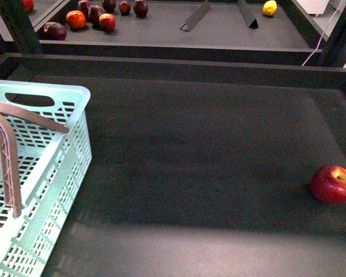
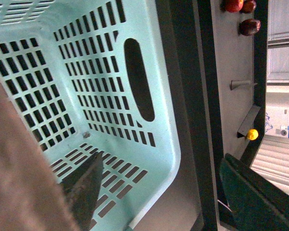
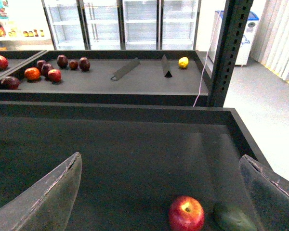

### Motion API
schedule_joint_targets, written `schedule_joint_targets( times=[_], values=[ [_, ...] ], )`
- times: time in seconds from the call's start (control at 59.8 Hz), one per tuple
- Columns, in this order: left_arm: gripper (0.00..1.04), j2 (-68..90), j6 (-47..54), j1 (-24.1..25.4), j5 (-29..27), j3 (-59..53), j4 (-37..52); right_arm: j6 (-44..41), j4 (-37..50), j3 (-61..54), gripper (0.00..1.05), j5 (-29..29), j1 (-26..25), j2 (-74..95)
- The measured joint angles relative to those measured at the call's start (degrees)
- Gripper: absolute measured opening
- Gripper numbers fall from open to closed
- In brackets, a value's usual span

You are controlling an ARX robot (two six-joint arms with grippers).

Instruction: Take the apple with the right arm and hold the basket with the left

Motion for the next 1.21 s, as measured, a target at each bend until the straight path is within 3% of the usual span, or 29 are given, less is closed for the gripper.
schedule_joint_targets(
  times=[0.1, 0.151, 0.402, 0.485, 0.787, 1.205],
  values=[
    [0.35, 0.0, -3.54, -0.11, 0.33, -0.26, -0.74, 0.0, 0.0, 0.0, 0.96, 0.02, 0.0, 0.0],
    [0.28, -0.37, -3.32, -0.11, 0.59, -0.42, -1.22, 0.0, 0.0, 0.0, 0.96, 0.02, 0.0, 0.0],
    [0.27, -4.42, -1.09, -0.68, 0.83, -2.25, -4.61, 0.0, 0.0, 0.0, 0.96, 0.02, 0.0, 0.0],
    [0.27, -8.68, 0.42, -2.91, 0.2, -2.71, -7.15, 0.0, 0.0, 0.0, 0.96, 0.0, 0.0, 0.0],
    [0.26, -16.48, 2.45, -22.64, -4.24, 7.41, -17.66, 0.0, 0.0, 0.0, 0.96, 0.0, 0.0, 0.0],
    [0.25, -15.08, 4.79, -39.1, -6.29, 15.28, -20.35, 0.0, 0.0, 0.0, 0.96, 0.02, 0.0, 0.0]
  ],
)
